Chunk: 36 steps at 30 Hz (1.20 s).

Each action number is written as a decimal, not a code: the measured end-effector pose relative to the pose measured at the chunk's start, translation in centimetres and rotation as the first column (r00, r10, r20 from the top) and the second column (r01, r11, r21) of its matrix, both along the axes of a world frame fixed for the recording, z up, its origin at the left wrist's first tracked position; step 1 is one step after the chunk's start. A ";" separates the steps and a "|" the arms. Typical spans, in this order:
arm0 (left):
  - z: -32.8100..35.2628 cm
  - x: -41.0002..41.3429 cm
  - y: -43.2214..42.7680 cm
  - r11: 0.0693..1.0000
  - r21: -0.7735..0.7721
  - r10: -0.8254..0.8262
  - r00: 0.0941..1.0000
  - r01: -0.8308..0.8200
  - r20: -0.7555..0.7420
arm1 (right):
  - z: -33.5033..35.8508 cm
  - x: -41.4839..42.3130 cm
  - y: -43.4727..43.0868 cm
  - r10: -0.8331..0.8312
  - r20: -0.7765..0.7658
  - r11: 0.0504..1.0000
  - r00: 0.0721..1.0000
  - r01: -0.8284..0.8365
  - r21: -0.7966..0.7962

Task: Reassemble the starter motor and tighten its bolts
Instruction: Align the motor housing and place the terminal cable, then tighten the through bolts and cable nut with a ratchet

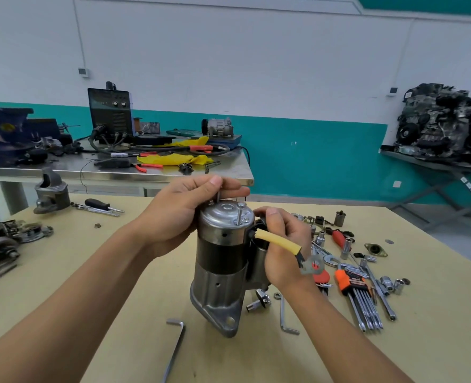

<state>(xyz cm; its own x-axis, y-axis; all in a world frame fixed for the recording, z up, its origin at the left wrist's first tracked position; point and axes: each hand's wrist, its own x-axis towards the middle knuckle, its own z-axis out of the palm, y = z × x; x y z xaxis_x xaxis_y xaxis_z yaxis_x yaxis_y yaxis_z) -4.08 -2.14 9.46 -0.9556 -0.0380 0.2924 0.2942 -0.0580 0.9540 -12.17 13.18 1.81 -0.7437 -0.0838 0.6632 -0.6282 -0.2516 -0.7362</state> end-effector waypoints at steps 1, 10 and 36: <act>-0.1 0.1 -0.3 1.000 -0.015 -0.022 1.000 0.022 0.004 | 0.0 -0.1 0.0 0.008 -0.003 1.000 1.000 -0.008 -0.009; -8.2 1.6 2.5 0.927 -0.252 0.197 0.933 -0.278 -0.302 | -1.4 -1.1 -0.2 -0.133 0.007 0.990 0.991 0.133 -0.050; -7.8 1.9 -4.5 0.593 -0.702 0.282 0.919 -0.393 -0.276 | 0.3 -0.4 1.0 -0.162 -0.082 -0.179 0.983 0.052 0.982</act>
